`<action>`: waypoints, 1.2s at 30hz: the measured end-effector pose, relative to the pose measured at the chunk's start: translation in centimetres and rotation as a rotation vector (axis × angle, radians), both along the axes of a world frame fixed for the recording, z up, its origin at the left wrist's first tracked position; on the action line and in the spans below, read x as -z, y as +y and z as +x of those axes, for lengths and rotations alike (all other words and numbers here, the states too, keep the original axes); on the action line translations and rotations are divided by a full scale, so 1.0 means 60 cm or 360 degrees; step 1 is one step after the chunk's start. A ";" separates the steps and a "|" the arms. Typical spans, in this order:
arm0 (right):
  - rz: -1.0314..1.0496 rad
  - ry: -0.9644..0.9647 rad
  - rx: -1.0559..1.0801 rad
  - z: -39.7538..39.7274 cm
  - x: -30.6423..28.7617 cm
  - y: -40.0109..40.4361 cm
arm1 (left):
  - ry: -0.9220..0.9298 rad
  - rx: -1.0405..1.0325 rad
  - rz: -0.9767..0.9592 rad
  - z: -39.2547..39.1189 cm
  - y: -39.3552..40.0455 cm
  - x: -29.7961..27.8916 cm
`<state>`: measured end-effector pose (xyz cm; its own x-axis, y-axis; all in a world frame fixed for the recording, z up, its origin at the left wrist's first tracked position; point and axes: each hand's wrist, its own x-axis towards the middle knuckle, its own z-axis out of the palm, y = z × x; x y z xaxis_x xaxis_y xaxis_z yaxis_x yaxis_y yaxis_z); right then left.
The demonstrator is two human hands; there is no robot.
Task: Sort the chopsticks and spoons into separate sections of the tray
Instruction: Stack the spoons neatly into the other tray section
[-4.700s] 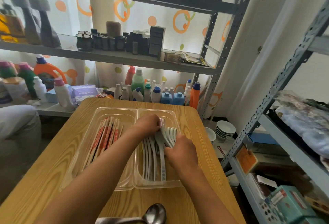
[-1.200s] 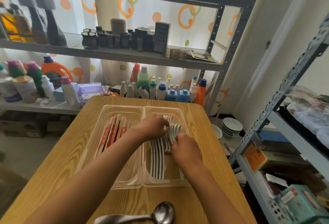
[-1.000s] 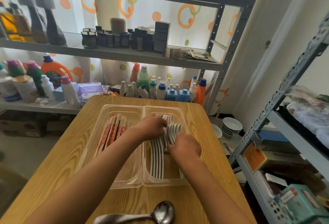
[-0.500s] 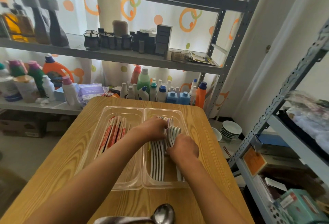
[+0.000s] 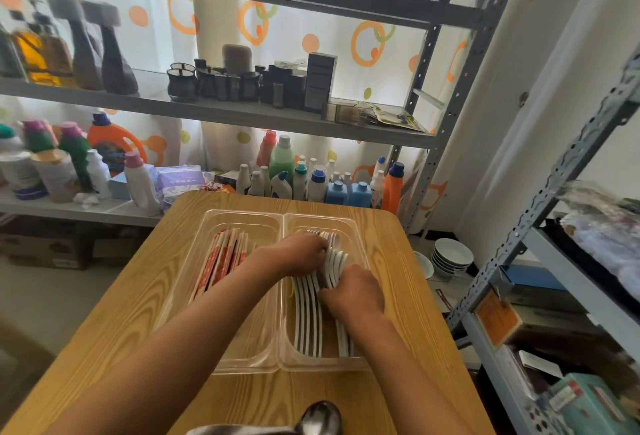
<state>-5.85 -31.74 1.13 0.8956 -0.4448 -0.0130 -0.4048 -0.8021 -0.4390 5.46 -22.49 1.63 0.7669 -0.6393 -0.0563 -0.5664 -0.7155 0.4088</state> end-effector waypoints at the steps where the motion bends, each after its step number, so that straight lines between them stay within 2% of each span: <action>1: 0.0002 -0.0003 -0.0014 0.001 0.001 0.002 | 0.0017 -0.0017 -0.0007 0.000 0.001 -0.001; 6: 0.0109 0.0064 -0.0099 0.007 0.004 -0.003 | 0.0042 -0.0015 -0.0042 0.004 0.006 -0.002; 11: 0.0481 0.0118 -0.0126 0.003 -0.001 -0.025 | 0.0035 0.0031 -0.0073 0.004 -0.001 0.007; 16: 0.0502 0.0174 -0.0161 -0.004 -0.005 -0.031 | 0.0008 0.0016 -0.0107 -0.008 -0.004 0.010; 23: 0.0456 0.0054 -0.0128 -0.005 0.003 -0.030 | -0.0079 0.0014 -0.0172 -0.023 0.005 0.006; 30: 0.0522 0.0272 -0.0232 -0.020 -0.006 -0.035 | -0.0074 0.0047 -0.0063 -0.041 0.016 0.011; 36: 0.0509 0.0361 -0.0197 -0.022 -0.013 -0.034 | -0.0206 0.0083 0.0056 -0.047 0.013 0.015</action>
<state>-7.19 -33.80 1.91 0.9007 -0.2752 -0.3362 -0.4287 -0.6886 -0.5848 2.66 -21.73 0.75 0.7348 -0.6781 0.0178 -0.6498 -0.6961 0.3054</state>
